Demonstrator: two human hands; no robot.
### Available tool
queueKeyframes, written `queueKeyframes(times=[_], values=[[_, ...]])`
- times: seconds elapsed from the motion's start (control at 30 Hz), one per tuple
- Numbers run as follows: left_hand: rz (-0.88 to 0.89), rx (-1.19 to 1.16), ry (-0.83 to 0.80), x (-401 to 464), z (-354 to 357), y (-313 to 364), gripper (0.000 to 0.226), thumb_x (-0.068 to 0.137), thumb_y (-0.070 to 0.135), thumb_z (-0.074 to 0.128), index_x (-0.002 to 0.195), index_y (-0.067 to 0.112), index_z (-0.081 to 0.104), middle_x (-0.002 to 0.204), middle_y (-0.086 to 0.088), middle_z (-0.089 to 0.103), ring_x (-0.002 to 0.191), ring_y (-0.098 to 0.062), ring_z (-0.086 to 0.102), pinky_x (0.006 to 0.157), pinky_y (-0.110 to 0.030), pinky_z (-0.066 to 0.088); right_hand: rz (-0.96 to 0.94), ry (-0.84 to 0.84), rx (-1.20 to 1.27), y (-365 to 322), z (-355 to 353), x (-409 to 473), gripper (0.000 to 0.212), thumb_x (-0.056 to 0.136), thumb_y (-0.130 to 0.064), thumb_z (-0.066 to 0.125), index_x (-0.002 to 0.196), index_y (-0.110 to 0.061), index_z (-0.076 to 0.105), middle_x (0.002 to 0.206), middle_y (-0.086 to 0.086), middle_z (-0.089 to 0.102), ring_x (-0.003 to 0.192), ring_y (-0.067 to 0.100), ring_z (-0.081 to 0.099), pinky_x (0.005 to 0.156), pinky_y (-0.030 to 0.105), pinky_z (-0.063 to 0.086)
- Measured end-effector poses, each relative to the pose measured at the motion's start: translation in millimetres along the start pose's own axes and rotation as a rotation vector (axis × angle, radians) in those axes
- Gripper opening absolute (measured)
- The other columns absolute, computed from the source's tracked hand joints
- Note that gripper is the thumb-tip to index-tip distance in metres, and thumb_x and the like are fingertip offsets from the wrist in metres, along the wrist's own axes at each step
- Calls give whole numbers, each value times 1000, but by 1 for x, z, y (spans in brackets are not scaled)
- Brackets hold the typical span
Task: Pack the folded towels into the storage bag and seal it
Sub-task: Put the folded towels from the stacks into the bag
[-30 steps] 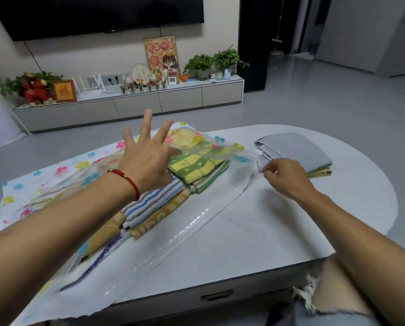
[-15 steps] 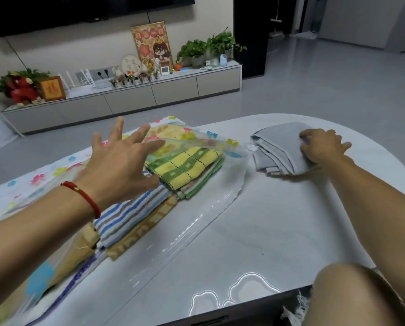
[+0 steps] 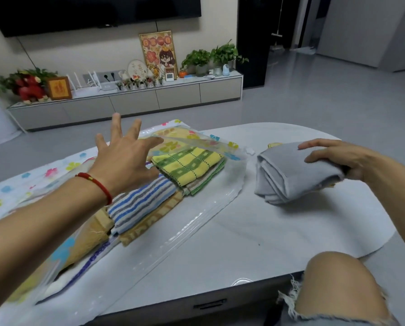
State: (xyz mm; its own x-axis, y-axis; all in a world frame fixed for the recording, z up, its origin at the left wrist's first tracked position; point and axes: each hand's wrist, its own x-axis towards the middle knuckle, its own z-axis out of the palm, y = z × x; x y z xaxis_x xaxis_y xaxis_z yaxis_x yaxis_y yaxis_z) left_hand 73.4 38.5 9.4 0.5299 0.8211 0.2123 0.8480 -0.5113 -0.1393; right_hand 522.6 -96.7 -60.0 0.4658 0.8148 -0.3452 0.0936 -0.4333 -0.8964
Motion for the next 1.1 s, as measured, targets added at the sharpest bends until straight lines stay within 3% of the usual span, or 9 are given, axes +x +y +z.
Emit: queueKeyframes(times=[0.13,0.27,0.43,0.57,0.7,0.83,0.97,1.03,1.1], values=[[-12,-34,-78,-13,-8,-15,82,77,42,73,147,39,31,163,1,17,148,-43,-5,106,-79,13,-99,-209,114,-8,14,-67,41,80,-9,75,116,-29,75,128,4,68,96,25,71,61,34,61],[9,-77,-119,-13,-27,-22,91,77,27,73,152,33,21,164,12,6,148,-38,-10,105,-80,13,-167,-465,135,-30,65,-113,43,79,-4,71,119,-21,75,136,-9,64,110,10,71,72,26,60],[-1,-105,-144,-6,-53,-28,86,78,29,69,151,28,23,163,16,4,148,-37,-11,103,-82,9,-184,-764,225,-56,191,-112,43,84,4,67,120,-18,73,129,-2,70,114,25,70,84,38,62],[-19,-112,-145,-4,-60,-34,86,80,26,66,152,31,20,163,17,3,149,-35,-12,103,-82,7,-305,-480,618,-70,299,-78,41,86,5,67,115,-23,74,118,10,72,100,30,72,85,41,63],[-17,-119,-131,-6,-57,-37,83,79,22,65,150,33,23,163,18,3,149,-34,-13,104,-82,7,-247,-78,250,-46,370,-37,40,86,-16,76,125,-24,68,132,8,66,106,23,67,95,40,58],[-3,-122,-130,-9,-50,-35,83,79,20,64,151,31,23,163,19,2,149,-33,-14,105,-81,9,-264,-4,99,-30,387,-21,47,85,-34,76,129,-27,64,135,1,64,118,24,62,99,38,53],[6,-134,-134,-10,-46,-31,83,80,22,64,151,33,22,163,17,3,149,-33,-13,106,-79,9,-381,-76,-52,-32,375,-18,56,93,-42,67,145,-26,53,145,3,58,121,27,60,98,35,52],[19,-126,-121,-10,-41,-30,81,81,24,64,151,33,24,164,14,5,149,-34,-11,107,-79,9,-399,-106,-137,-32,353,-23,56,96,-41,61,149,-31,47,133,5,65,98,27,68,91,45,59],[37,-106,-94,-11,-34,-27,76,82,28,64,149,32,29,164,10,9,149,-35,-8,107,-79,10,-467,-102,-265,-25,318,-31,50,94,-32,57,143,-36,50,95,3,75,73,24,70,76,43,62]])
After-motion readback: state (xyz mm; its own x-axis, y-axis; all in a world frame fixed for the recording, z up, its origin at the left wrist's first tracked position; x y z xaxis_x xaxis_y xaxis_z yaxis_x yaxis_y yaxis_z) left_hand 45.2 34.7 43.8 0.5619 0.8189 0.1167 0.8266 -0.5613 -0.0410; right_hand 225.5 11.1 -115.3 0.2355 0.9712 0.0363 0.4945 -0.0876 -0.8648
